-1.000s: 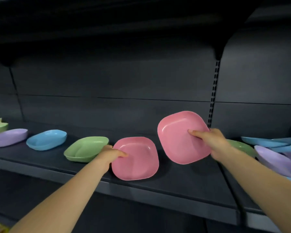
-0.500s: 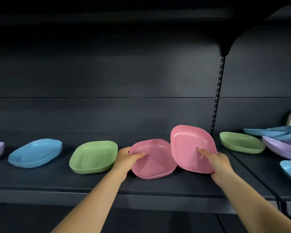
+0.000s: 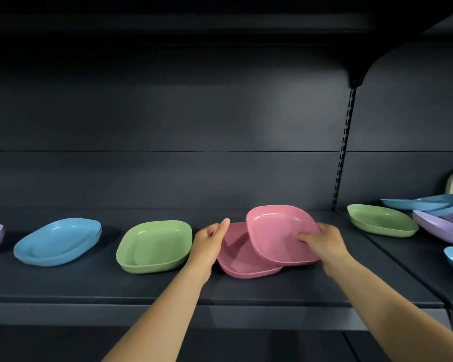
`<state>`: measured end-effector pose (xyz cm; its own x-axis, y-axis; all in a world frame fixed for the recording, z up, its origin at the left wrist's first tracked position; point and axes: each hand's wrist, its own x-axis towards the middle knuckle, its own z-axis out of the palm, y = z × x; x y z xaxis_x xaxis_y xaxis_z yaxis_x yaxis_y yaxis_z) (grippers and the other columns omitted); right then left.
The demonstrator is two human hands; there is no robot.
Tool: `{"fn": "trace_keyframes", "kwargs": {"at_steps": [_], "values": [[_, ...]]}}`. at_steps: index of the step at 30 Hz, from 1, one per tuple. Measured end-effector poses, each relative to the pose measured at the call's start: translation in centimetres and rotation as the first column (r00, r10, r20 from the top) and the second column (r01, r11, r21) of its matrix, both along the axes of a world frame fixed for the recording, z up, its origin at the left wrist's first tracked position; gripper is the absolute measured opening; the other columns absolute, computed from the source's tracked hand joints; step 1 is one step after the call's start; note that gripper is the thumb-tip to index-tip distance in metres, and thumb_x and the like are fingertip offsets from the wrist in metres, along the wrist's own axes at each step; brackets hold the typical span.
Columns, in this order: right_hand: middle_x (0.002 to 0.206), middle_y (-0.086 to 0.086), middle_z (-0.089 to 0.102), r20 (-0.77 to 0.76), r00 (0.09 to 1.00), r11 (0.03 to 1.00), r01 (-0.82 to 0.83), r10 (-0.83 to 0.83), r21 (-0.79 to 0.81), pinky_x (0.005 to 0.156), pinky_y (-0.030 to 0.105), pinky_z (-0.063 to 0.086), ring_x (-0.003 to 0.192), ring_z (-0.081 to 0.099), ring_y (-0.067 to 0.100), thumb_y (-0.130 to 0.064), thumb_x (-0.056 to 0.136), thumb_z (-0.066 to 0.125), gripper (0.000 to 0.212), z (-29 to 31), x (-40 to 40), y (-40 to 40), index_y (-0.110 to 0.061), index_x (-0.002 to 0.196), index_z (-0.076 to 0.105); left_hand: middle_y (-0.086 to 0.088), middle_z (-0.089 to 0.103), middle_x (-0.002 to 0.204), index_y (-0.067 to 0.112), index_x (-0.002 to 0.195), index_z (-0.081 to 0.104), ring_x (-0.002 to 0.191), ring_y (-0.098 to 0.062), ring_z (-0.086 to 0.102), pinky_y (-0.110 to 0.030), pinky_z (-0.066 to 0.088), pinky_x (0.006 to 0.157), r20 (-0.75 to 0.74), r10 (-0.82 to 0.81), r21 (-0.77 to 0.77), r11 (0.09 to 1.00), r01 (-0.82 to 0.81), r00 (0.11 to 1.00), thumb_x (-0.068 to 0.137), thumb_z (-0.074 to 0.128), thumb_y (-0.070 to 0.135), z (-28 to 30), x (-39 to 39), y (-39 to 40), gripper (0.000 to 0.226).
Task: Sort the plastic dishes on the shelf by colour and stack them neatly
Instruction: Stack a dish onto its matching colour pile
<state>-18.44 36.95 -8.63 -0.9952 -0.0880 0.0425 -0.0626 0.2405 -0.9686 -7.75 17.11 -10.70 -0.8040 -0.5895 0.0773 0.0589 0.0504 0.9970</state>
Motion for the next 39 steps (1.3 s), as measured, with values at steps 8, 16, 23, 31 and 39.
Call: {"fn": "trace_keyframes", "kwargs": {"at_steps": [8, 16, 23, 31, 39], "values": [[0.089, 0.007, 0.064, -0.101, 0.993, 0.956, -0.034, 0.066, 0.291, 0.079, 0.037, 0.052, 0.089, 0.061, 0.030, -0.008, 0.076, 0.057, 0.014, 0.8, 1.8, -4.2, -0.015, 0.088, 0.058, 0.003, 0.050, 0.084, 0.023, 0.085, 0.055, 0.083, -0.012, 0.044, -0.027, 0.034, 0.072, 0.017, -0.034, 0.010, 0.999, 0.034, 0.999, 0.079, 0.064, 0.049, 0.1, 0.1, 0.0, 0.029], [0.102, -0.002, 0.063, 0.059, 0.955, 0.910, -0.294, 0.290, 0.293, 0.095, 0.043, 0.047, 0.101, 0.060, 0.023, -0.015, 0.064, 0.079, 0.056, -1.3, 3.1, -4.3, -0.021, 0.113, 0.052, -0.003, 0.055, 0.134, 0.013, 0.140, 0.044, 0.119, -0.021, 0.054, -0.027, 0.042, 0.097, 0.111, -0.014, -0.015, 1.000, 0.015, 0.994, 0.075, 0.070, -0.003, -0.2, -0.1, -0.6, 0.072], [0.107, 0.005, 0.062, 0.120, 0.927, 0.867, -0.374, 0.354, 0.329, 0.088, 0.031, 0.048, 0.099, 0.059, 0.022, -0.007, 0.068, 0.080, 0.054, 0.0, 2.7, -4.3, -0.010, 0.114, 0.052, 0.001, 0.053, 0.135, 0.019, 0.141, 0.043, 0.117, -0.021, 0.053, -0.032, 0.043, 0.102, 0.235, -0.019, -0.125, 0.991, 0.049, 0.972, 0.071, 0.064, -0.017, 0.0, -0.4, -1.1, 0.082], [0.122, 0.007, 0.059, 0.158, 0.918, 0.848, -0.397, 0.364, 0.350, 0.090, 0.030, 0.047, 0.109, 0.057, 0.023, -0.015, 0.067, 0.083, 0.073, 0.3, 2.2, -4.1, -0.010, 0.130, 0.046, -0.002, 0.050, 0.136, 0.016, 0.144, 0.038, 0.118, -0.020, 0.050, -0.026, 0.041, 0.101, 0.409, -0.021, -0.294, 0.943, 0.154, 0.912, 0.074, 0.066, -0.011, 1.4, -0.9, -0.8, 0.080], [0.124, 0.006, 0.055, -0.170, 0.897, 0.811, -0.271, 0.409, 0.518, 0.085, 0.022, 0.040, 0.100, 0.053, 0.013, -0.032, 0.076, 0.078, 0.065, 6.0, -0.5, 5.7, -0.017, 0.132, 0.048, -0.004, 0.029, 0.153, 0.016, 0.148, 0.029, 0.137, -0.021, 0.035, -0.030, 0.032, 0.108, 0.478, 0.080, -0.629, 0.726, 0.277, 0.875, 0.084, 0.068, 0.026, 7.3, -3.4, 4.3, 0.076]]}}
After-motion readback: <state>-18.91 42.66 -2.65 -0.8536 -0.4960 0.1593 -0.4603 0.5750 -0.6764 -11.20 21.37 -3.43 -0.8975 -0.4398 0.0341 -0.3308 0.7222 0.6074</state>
